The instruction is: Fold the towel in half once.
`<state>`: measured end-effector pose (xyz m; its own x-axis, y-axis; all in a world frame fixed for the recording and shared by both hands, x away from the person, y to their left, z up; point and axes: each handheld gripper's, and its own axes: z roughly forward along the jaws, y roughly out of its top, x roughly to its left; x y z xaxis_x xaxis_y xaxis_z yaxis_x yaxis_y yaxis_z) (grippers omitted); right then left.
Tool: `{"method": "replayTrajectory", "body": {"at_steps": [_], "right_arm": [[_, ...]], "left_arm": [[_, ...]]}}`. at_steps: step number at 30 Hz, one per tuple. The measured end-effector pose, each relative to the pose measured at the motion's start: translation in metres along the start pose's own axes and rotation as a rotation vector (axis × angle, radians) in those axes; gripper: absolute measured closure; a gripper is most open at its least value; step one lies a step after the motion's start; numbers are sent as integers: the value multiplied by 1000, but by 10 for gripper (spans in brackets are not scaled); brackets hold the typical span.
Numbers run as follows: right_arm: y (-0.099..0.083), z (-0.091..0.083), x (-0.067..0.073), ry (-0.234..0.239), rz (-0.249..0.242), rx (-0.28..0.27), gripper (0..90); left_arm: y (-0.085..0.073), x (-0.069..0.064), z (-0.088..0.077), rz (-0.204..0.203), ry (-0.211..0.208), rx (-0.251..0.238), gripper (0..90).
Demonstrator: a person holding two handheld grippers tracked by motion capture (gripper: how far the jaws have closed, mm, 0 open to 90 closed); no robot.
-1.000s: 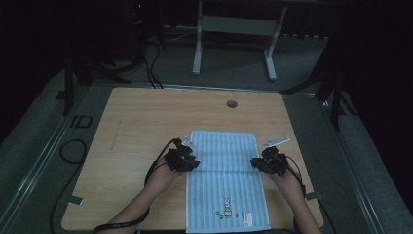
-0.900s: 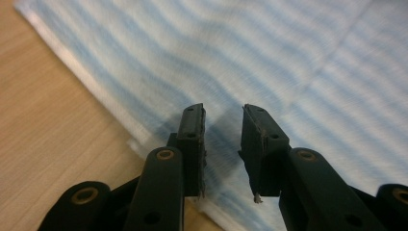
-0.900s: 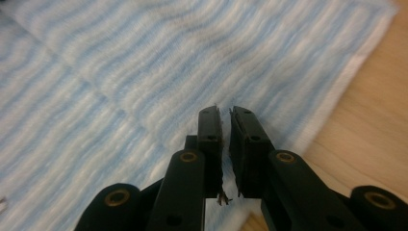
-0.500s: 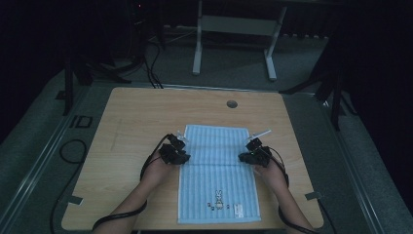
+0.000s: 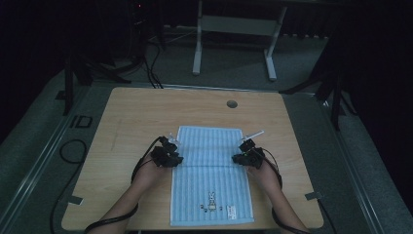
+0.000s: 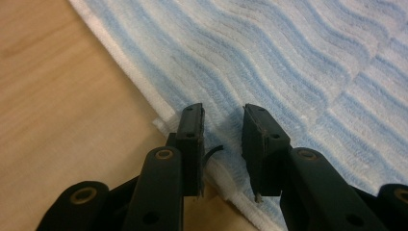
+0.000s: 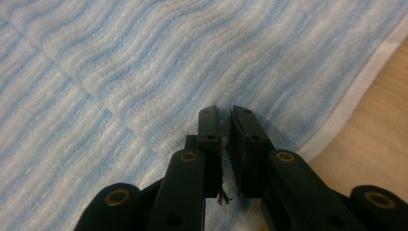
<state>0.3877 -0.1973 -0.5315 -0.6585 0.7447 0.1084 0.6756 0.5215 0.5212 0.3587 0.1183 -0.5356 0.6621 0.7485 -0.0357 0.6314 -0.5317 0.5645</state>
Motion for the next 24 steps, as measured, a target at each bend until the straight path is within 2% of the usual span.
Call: {"method": "replayTrajectory", "body": {"at_steps": [2, 5, 7, 8, 10, 12, 14, 16, 18, 22, 24], "right_arm": [[-3, -1, 4, -4, -5, 5, 825], [-3, -4, 7, 14, -16, 16, 811], [-1, -7, 7, 17, -21, 10, 811], [5, -14, 2, 9, -12, -19, 794], [13, -20, -4, -4, -10, -31, 776], [27, -25, -17, -26, 9, -45, 734], [40, -24, -30, -40, 37, -38, 687], [51, -19, -43, -43, 66, -23, 656], [59, -13, -53, -83, 85, -2, 650], [71, 4, -68, -112, 111, 36, 631], [74, 12, -73, -140, 124, 54, 624]], "left_arm": [[-4, -4, -2, 14, 5, -3, 684], [-4, -2, -5, 4, -17, 5, 683], [-4, -2, -5, 4, -17, 5, 668], [4, 9, -10, -28, -9, 5, 631], [14, 21, -11, -54, 3, -1, 577], [25, 33, -9, -71, 4, -2, 515], [36, 45, -3, -84, 20, 23, 477], [44, 55, 4, -117, 20, 20, 472], [50, 64, 12, -155, 11, 10, 472], [60, 75, 25, -166, 34, 16, 472], [62, 80, 33, -186, 41, 23, 473]]}}
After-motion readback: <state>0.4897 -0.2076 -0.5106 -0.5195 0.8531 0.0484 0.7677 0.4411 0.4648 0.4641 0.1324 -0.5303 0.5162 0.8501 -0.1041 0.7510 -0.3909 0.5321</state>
